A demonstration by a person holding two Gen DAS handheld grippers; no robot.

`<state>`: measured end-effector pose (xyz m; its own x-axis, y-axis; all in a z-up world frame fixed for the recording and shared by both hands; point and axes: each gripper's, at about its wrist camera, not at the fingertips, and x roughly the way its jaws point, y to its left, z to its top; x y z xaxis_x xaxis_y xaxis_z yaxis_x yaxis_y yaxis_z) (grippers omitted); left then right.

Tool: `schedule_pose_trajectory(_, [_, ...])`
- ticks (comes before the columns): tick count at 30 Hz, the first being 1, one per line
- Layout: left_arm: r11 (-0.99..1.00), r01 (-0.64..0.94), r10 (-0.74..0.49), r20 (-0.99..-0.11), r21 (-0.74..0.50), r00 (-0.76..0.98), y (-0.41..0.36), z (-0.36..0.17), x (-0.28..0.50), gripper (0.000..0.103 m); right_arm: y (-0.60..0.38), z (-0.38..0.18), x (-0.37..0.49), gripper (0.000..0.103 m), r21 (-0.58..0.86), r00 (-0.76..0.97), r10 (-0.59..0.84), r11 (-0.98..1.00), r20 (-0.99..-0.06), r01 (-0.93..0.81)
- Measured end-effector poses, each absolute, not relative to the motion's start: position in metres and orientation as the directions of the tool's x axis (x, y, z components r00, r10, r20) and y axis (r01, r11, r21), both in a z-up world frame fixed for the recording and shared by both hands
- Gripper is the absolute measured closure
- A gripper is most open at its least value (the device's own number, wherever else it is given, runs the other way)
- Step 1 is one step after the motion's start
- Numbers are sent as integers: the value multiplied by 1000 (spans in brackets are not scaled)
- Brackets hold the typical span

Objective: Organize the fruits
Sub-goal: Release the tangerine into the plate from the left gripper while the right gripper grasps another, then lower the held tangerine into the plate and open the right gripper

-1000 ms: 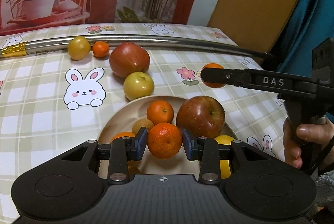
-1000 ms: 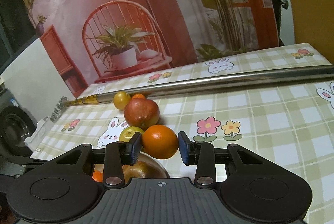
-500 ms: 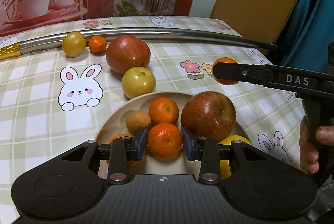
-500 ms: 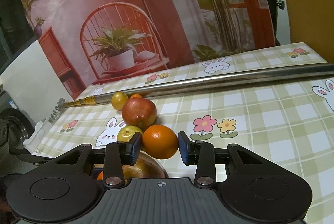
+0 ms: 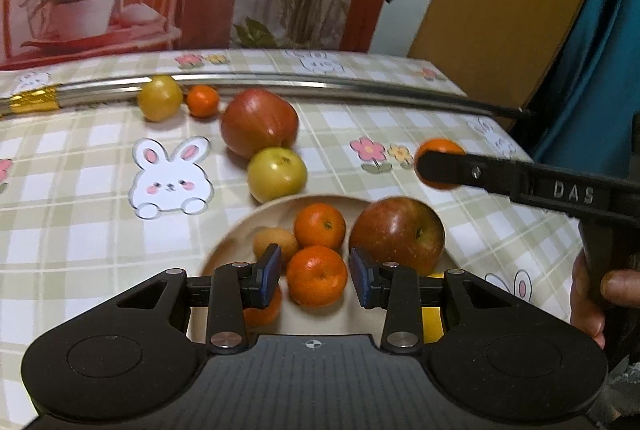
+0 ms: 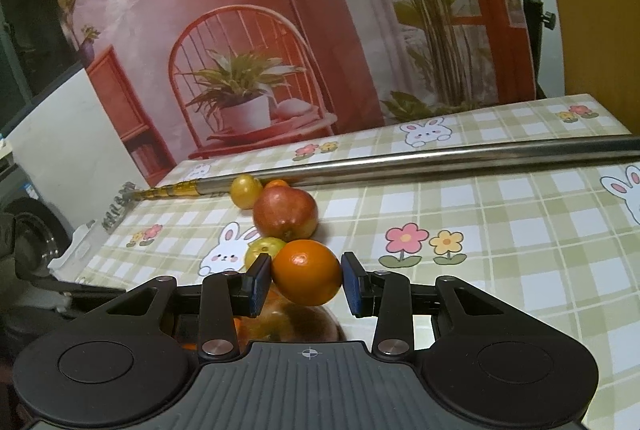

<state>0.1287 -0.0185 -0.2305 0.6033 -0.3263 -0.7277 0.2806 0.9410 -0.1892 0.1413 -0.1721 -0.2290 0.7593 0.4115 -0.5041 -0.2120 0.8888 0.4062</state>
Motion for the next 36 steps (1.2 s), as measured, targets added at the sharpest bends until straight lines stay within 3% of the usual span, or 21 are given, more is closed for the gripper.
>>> schedule_pose_trajectory(9, [984,115,-178,-678,-138,713,17,-194,105,61,-147,-219,128,68,382,727,458,879,-511,-285])
schedule_pose_trajectory(11, [989,86,-142,-667,-117,731,24,-189,98,53,-138,-218,125,68,374,717,471,875,-515,-306])
schedule_pose_trajectory(13, [991,69,-125,-658,-111,743,28,-185,93,52,-128,-216,122,68,361,705,482,872,-520,-330])
schedule_pose_trajectory(36, [988,6,-107,-669,-152,736,60,-200,62,52,-67,-237,125,68,307,573,526,844,-628,-439])
